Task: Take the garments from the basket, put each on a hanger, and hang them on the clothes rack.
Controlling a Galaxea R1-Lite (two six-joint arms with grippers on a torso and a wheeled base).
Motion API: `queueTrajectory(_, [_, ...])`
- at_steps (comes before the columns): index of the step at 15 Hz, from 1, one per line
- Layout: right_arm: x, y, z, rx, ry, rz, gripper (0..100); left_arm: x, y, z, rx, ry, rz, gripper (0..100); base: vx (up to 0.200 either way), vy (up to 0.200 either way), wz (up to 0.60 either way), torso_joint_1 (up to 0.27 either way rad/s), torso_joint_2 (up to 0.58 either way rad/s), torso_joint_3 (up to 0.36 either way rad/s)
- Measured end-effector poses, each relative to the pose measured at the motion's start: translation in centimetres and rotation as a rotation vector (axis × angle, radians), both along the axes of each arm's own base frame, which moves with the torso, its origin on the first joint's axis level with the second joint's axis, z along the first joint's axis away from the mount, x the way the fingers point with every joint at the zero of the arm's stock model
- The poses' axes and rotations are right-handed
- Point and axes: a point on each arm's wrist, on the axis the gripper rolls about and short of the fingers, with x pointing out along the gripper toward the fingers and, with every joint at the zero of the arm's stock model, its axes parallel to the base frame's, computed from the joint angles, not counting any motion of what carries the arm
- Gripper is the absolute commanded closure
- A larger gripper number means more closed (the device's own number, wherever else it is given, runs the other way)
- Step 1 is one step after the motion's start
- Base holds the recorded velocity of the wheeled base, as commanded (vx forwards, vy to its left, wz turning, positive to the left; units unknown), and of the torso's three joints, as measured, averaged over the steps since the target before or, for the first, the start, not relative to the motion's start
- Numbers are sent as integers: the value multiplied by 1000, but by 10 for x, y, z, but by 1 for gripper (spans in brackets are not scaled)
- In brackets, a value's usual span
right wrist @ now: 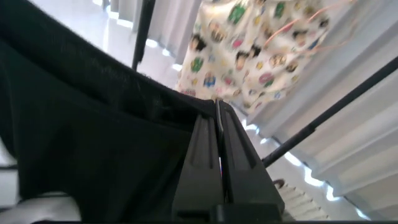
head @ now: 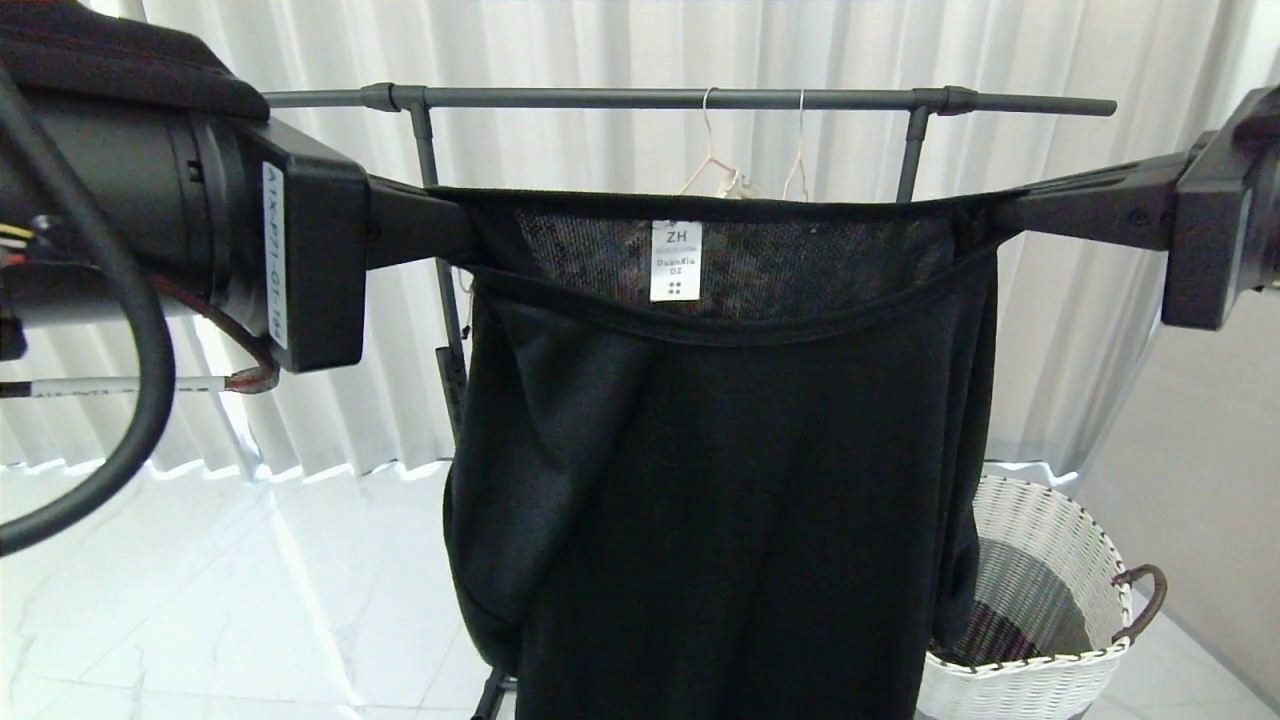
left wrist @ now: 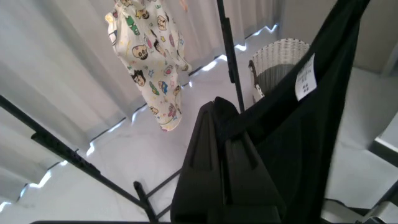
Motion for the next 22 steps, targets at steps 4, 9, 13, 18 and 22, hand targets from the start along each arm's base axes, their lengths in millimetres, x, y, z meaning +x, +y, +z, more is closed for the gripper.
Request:
queueTrajectory(4, [-3, -3, 10, 22, -31, -12, 100, 0, 0, 5, -11, -17, -2, 100, 0, 0, 0, 0, 0, 0])
queueTrajectory(9, [-2, -1, 11, 20, -32, -8, 100, 1, 0, 1, 4, -6, 3, 100, 0, 0, 0, 0, 0, 0])
queueTrajectory(13, [-5, -3, 11, 10, -32, 0, 100, 1, 0, -3, 59, -33, 4, 100, 0, 0, 0, 0, 0, 0])
queueTrajectory(18, [-49, -31, 5, -82, 68, 132, 100, 10, -9, -1, 105, -119, -25, 100, 0, 0, 0, 0, 0, 0])
queueTrajectory(22, [-86, -40, 3, -112, 86, 348, 100, 36, -38, -3, 53, -173, -26, 100, 0, 0, 0, 0, 0, 0])
